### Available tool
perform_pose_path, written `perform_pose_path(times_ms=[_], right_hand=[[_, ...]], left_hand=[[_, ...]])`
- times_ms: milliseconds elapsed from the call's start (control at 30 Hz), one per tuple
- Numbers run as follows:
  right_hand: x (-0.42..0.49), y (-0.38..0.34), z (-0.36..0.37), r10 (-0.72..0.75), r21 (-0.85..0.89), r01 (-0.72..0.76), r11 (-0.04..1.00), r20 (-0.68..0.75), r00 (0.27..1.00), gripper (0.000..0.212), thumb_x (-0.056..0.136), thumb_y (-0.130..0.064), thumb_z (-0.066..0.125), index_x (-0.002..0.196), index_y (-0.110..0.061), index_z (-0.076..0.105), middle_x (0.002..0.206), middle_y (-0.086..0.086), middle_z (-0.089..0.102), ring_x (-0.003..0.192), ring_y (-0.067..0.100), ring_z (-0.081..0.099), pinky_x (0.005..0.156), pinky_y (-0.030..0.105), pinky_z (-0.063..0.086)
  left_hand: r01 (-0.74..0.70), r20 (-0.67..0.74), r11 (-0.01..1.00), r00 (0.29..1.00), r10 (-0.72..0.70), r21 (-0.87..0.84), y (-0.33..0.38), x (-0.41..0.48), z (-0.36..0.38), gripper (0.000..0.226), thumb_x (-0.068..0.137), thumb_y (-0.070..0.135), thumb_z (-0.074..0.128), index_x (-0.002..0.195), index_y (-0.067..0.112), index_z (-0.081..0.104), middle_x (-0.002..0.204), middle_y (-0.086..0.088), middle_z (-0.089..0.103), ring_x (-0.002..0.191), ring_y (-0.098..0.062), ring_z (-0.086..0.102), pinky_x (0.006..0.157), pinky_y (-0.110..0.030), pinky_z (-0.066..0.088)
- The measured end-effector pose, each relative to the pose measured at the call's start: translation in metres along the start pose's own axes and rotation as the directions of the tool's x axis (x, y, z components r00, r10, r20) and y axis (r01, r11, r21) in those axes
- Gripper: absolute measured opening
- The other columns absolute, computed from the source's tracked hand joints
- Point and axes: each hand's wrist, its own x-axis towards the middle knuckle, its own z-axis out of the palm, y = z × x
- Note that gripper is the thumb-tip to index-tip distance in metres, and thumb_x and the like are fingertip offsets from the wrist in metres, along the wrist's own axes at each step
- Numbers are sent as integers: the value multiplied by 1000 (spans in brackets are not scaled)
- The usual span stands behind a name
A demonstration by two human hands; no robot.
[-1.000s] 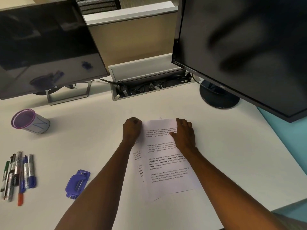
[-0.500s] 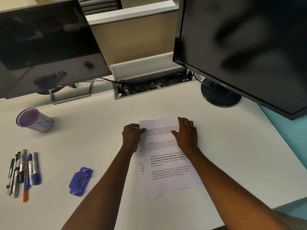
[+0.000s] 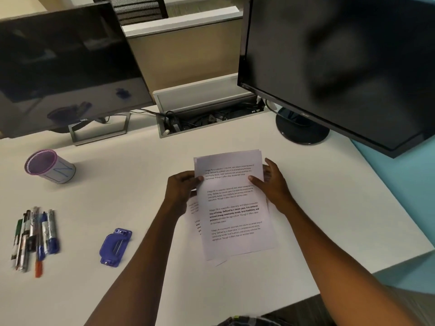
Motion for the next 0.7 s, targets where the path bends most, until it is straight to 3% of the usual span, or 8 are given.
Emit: perform_pose_path(times_ms=[133,200,333,467,600,700], right_hand=[[-20,-2,-12,2,210,-45,977,203,979,56,82,-38,83,132,-24,61,122,-1,74,108,22,73,81,34,63],[-30,-5,-12,-21,254,-43,966,246,969,39,88,-31,79,124,-20,68,116,1,77,106,26,74,81,36,63],[-47,-18,-7,-36,317,-11,948,143,989,31,91,-20,76,120,-10,71,112,7,78,101,27,76,90,46,62],[-67,-39,-3,-73,349,38,936,88,994,28,90,-24,77,115,-13,73,106,7,79,95,28,77,81,45,64],[-82,-58,-1,-129,331,119,936,8,992,14,91,-26,76,105,-22,74,96,0,80,82,22,78,64,31,63],[-87,-68,-2,-179,306,182,935,-39,983,14,92,-27,75,105,-27,72,95,-7,80,82,16,77,62,24,60]], left_hand=[[-58,70,997,996,61,-49,12,-11,-7,11,92,6,75,101,8,80,104,-13,82,91,-25,79,81,-39,66],[-86,89,994,992,91,-61,17,-17,-9,12,94,7,74,103,10,81,106,-12,82,92,-24,79,79,-36,65],[-137,121,986,981,148,-94,23,-30,-12,14,96,14,72,107,14,81,110,-9,81,95,-21,79,76,-29,63],[-166,227,983,957,179,-74,26,-46,-13,25,94,27,75,118,21,80,123,-5,78,107,-21,77,81,-31,63],[-254,253,966,932,260,-55,36,-60,-9,25,92,28,75,115,21,81,123,-6,78,107,-26,76,84,-36,63],[-325,257,943,908,333,-74,46,-69,-9,22,95,25,74,115,20,81,122,-8,78,106,-28,76,85,-35,63]])
